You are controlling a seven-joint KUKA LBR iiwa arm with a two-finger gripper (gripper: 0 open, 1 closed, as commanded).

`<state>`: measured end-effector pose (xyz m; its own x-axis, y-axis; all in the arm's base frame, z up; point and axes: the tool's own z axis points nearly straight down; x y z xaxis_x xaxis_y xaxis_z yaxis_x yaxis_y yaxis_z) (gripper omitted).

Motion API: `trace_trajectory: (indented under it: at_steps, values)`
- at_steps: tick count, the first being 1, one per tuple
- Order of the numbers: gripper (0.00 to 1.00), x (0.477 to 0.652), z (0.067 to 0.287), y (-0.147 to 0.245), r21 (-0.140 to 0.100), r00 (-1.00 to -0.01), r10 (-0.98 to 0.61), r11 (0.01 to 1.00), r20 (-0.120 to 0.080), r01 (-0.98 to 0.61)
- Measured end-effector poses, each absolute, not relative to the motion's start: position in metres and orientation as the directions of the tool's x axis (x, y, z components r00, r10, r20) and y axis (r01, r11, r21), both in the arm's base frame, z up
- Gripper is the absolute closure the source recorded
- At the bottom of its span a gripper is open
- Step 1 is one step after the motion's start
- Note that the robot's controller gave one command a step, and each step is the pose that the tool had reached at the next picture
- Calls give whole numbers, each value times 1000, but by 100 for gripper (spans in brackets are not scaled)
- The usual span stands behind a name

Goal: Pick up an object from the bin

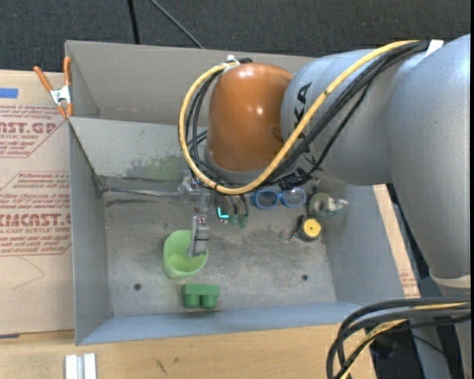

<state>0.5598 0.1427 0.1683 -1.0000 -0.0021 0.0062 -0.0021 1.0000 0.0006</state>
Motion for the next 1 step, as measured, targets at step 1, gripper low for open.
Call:
trace_trajectory:
  at_steps: [1]
  values:
    - [0,548,81,136,-1,-999,39,999,8,39]
